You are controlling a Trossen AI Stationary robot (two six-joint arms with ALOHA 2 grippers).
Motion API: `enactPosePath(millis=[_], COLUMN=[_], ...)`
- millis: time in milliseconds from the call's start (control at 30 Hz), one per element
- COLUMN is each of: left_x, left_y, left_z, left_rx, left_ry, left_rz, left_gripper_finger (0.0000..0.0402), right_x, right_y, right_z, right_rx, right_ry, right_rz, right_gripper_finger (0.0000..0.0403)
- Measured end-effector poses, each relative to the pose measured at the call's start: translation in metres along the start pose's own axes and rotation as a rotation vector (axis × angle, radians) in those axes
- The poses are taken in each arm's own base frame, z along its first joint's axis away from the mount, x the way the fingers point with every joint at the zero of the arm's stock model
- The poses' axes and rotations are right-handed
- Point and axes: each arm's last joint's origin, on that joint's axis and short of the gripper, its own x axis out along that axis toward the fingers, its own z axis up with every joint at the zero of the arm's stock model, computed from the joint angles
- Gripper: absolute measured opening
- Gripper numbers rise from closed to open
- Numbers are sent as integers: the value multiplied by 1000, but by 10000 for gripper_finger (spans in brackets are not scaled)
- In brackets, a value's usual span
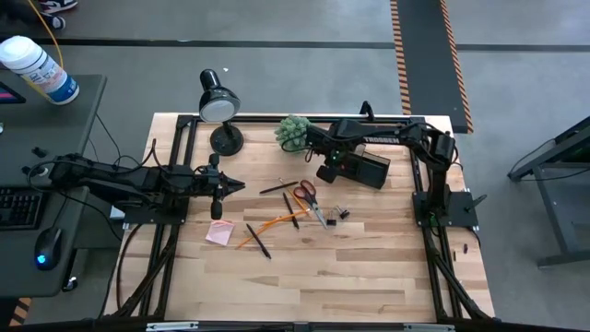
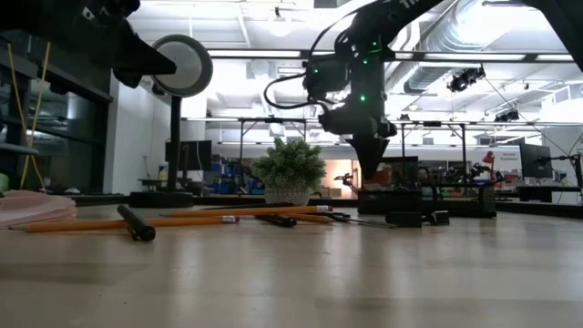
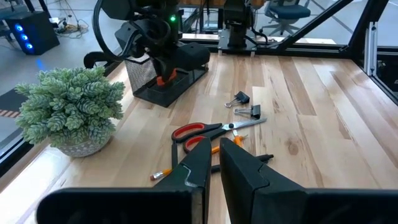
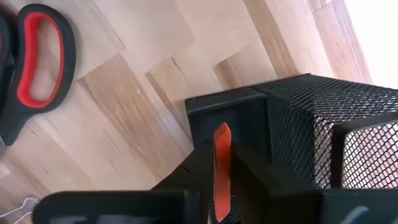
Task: Pick and place office supplies into organizer
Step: Put the orange eraser into the black desk organizer, then put the right black binder clip into the black desk organizer
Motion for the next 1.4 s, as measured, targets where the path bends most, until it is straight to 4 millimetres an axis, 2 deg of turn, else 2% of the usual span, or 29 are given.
enactPosePath(millis=[200, 333, 433, 567, 933, 1200, 1400], left_x=[0, 0, 0, 0, 0, 0, 0], left_y=[0, 0, 0, 0, 0, 0, 0], left_z=[0, 0, 0, 0, -1, -1, -1], left_rx=[0, 0, 0, 1, 2, 2, 2], left_ry=[0, 0, 1, 5, 5, 6, 6], left_rz=[0, 1, 0, 1, 1, 1, 1], left_gripper_finger=[24, 24, 24, 24, 24, 24, 24], right_x=[3, 18, 31, 37, 32, 30, 16], right_y=[-2, 1, 2, 4, 7, 7, 4], right_z=[2, 5, 8, 9, 21, 19, 13], right_rx=[9, 4, -18, -41, -68, -71, -44], right_ry=[3, 34, 55, 59, -44, -35, -31], right_rz=[-2, 8, -52, -94, -27, -29, -31], right_gripper_finger=[80, 95, 104, 113, 120, 120, 120])
